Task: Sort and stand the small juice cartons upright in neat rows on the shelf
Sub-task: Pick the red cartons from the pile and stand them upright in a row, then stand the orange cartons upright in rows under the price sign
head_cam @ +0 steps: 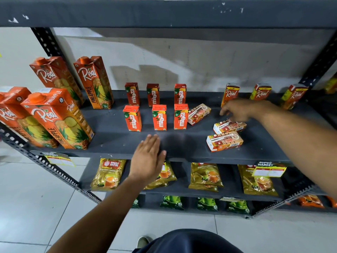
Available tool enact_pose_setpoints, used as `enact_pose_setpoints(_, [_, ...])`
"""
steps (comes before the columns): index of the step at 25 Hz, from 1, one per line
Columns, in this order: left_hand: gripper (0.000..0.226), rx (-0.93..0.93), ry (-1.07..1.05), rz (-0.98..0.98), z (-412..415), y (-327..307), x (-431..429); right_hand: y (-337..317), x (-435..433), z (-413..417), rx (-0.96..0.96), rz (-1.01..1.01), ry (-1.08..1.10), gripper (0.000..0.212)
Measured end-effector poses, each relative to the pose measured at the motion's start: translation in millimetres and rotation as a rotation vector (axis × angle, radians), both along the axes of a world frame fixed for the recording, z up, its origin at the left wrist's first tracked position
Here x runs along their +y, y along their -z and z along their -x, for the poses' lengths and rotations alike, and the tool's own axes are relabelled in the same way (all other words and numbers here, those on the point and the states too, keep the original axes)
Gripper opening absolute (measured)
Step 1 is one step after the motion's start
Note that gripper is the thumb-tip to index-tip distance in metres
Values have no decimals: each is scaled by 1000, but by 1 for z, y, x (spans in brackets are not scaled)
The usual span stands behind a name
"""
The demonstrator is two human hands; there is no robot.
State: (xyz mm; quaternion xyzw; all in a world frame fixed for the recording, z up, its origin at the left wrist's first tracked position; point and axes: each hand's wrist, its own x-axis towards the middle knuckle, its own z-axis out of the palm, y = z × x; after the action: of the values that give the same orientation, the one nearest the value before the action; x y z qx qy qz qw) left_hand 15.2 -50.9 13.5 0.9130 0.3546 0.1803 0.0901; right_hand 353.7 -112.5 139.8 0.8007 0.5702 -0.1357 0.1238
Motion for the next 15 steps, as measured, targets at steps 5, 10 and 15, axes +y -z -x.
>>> enact_pose_setpoints(5, [65,76,-25,25,-54,10,-19,1,-13,-4,56,-70,-37,48])
enact_pose_setpoints(10, [79,183,-115,-16,-65,17,-19,5,-31,3,105,-110,-156,41])
enact_pose_setpoints(15, [78,205,-155,-47,-67,18,-20,18,-43,33,97,-100,-260,57])
